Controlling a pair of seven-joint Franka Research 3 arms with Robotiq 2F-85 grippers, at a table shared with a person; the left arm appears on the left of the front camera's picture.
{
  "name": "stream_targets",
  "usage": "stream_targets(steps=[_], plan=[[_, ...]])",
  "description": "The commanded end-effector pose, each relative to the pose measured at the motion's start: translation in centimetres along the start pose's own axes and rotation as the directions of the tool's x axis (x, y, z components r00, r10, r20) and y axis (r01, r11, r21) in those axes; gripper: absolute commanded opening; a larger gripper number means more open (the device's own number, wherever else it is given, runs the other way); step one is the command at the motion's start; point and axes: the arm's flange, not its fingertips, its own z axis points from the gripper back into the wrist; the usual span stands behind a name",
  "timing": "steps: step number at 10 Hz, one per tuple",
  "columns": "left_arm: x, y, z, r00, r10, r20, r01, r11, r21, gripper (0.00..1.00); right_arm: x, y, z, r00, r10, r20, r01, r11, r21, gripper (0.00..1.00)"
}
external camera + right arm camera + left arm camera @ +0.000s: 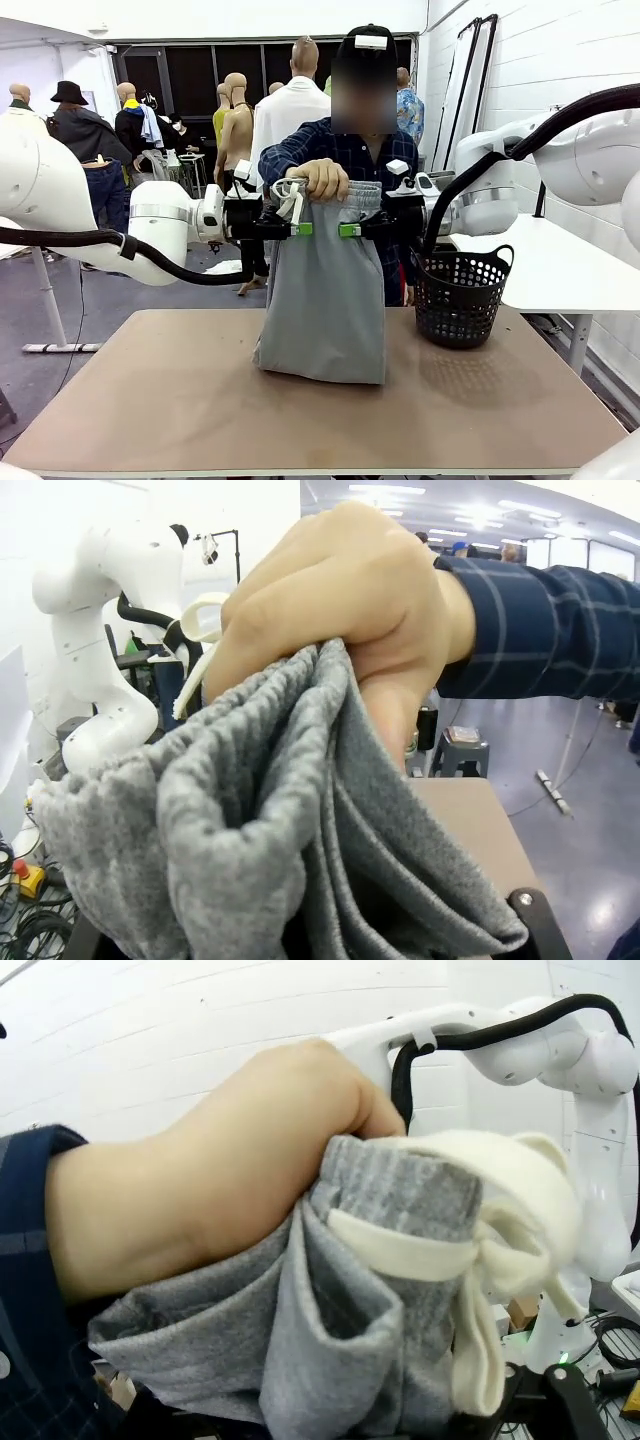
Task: Fold the training pants.
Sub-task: Release the ends of the Training pants and then grab the overlapped ends.
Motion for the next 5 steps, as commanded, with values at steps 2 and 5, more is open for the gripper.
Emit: stream_targets(steps=[2,5], plan=[[0.6,0.5,-0.5,0.999,0.013,-0.052,-0.011,0.999,0.037,0.47,0.9,-0.7,-0.9,0.999,-0.045,-0.002,0.045,0.999,-0.004,0.4],[0.9,0.3,0.2,1.0,0.009,-0.021,-0.009,1.0,0.023,0.0,1.2,-0.7,-0.4,0.996,-0.078,-0.03,0.079,0.997,0.013,0.0]])
